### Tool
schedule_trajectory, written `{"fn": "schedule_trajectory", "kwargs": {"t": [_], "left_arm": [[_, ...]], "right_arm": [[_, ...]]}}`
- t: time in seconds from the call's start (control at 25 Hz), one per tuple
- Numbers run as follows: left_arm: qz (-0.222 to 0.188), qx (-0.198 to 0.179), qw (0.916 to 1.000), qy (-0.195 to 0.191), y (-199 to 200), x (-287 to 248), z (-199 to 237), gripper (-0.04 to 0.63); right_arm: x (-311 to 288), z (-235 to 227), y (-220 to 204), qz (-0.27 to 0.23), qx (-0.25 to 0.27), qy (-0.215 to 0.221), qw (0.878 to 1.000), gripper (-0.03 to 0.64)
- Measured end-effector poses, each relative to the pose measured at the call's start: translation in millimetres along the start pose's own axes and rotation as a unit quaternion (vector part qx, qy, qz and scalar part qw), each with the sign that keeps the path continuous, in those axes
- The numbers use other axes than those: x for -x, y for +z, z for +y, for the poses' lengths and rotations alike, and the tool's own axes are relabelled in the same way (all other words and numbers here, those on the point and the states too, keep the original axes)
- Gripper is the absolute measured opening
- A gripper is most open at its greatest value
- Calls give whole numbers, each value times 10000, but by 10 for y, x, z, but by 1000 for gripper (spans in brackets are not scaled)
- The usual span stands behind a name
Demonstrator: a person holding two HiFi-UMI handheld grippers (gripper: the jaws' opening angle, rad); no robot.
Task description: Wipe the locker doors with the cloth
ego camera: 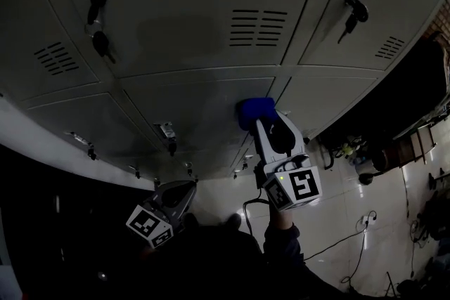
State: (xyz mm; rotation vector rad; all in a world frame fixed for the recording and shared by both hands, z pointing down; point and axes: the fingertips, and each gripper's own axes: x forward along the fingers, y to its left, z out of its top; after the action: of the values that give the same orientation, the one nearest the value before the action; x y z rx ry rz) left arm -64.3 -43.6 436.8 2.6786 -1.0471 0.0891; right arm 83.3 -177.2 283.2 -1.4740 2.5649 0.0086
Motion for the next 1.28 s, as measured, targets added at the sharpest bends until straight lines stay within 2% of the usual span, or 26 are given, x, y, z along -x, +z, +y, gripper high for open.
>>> {"fn": "schedule_trajectory", "kwargs": {"t": [0.24, 0.52, 0.84, 1.12, 1.28], "left_arm": [[3, 10, 10000, -26, -27, 271, 142, 0], [13, -35, 9999, -140, -58, 631, 368, 0], [15, -10, 10000, 7, -112, 1127, 669, 0], [43, 49, 9993, 364, -179, 1521, 867, 0], [65, 101, 9985, 526, -204, 1627, 900, 0]], "right_arm": [[6, 271, 83, -155, -103, 13, 9998, 127], [-161, 1041, 25, -193, 189, 395, 9989, 126], [-488, 1897, -315, 98, 123, 819, 9965, 126], [-690, 2125, -620, 308, -71, 880, 9956, 126], [-695, 2031, -677, 317, -105, 770, 9965, 126]]}}
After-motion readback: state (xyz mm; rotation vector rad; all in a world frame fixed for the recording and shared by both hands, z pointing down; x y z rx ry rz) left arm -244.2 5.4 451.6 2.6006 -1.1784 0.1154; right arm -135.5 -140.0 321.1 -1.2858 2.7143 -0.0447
